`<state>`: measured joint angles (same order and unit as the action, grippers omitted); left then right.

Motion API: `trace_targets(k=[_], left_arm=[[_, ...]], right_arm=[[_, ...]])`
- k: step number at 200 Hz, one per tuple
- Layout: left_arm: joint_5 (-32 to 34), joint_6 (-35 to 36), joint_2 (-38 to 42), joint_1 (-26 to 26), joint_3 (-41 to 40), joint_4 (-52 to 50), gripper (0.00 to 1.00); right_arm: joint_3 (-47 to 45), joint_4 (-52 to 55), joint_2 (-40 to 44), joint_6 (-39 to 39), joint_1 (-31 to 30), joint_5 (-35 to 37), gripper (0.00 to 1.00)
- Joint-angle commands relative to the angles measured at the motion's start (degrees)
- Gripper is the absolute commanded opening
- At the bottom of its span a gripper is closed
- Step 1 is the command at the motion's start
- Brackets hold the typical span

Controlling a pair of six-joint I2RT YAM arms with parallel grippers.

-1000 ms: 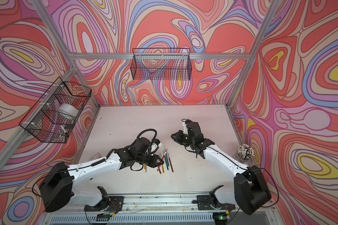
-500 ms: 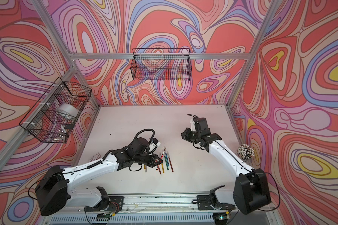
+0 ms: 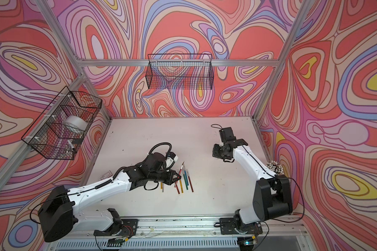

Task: Remove protective caps from carving knives
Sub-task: Place the protective sleeve at the center of the board.

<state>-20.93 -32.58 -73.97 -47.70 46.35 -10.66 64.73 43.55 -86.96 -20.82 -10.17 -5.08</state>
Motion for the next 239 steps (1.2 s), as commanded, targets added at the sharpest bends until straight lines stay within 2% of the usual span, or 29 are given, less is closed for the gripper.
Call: trace_targets(k=[1,101,239], left_arm=[[2.51,1.01,2.29,-0.22,1.13,-1.47,0.06],[4.23,2.96,2.00,-0.18,2.78,-4.11,0.06],[5.22,2.30,1.47,-0.16,1.85,-2.64,0.06]], right_arm=[[1.92,2.15,-2.48,3.43,1.26,2.30,0.00],[6.92,0.12,-16.12,6.75,3.75,3.07,0.00],[8.24,-0.81,-22.03,7.82,4.76,3.56,0.00]])
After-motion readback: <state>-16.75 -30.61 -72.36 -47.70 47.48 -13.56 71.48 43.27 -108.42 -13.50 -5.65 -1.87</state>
